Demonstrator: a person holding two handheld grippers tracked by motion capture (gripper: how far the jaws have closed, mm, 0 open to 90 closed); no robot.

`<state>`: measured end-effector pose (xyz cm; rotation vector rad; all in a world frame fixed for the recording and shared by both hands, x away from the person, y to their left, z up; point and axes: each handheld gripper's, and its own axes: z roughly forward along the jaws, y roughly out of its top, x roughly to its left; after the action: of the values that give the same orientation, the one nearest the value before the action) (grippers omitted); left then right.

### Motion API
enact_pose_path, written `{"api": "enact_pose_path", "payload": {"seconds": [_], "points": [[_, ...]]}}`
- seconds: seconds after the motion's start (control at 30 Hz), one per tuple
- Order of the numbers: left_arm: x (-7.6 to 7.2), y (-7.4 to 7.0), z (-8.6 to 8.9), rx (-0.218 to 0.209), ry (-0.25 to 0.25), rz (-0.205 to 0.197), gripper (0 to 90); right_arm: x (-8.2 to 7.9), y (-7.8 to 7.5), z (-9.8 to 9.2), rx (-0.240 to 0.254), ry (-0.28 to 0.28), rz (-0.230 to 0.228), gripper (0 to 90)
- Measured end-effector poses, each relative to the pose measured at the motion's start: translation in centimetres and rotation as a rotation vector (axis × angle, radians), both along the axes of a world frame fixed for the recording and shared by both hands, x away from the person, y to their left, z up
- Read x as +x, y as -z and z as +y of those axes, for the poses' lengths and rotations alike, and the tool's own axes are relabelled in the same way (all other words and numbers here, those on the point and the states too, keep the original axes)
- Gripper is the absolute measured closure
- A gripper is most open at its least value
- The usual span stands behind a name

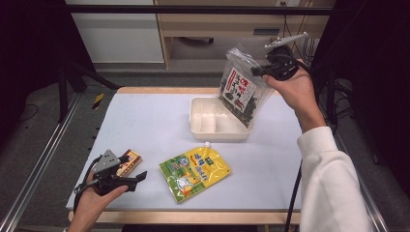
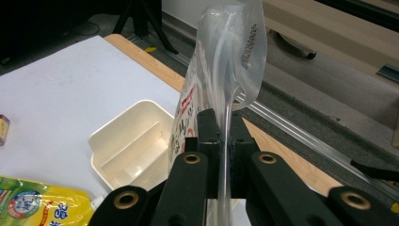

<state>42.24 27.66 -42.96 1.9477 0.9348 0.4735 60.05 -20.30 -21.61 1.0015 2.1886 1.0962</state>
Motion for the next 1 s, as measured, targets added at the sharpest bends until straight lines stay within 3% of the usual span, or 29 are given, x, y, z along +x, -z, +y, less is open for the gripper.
{"api": "enact_pose_path", "payload": {"seconds": [0.37,0.7,1.0], "points": [[0.0,0.0,0.1,0.006,0.003,0.002,7.3,0.6,1.2,0.1,-0.029,0.019,-0.004,87.8],[0.0,0.1,-0.1,0.008,0.009,0.007,7.3,0.8,1.9,-0.3,-0.006,0.036,-0.003,87.9],[0.0,0.2,-0.3,0.009,0.018,0.010,7.3,0.4,2.2,-0.2,-0.025,0.024,-0.016,88.0]]}}
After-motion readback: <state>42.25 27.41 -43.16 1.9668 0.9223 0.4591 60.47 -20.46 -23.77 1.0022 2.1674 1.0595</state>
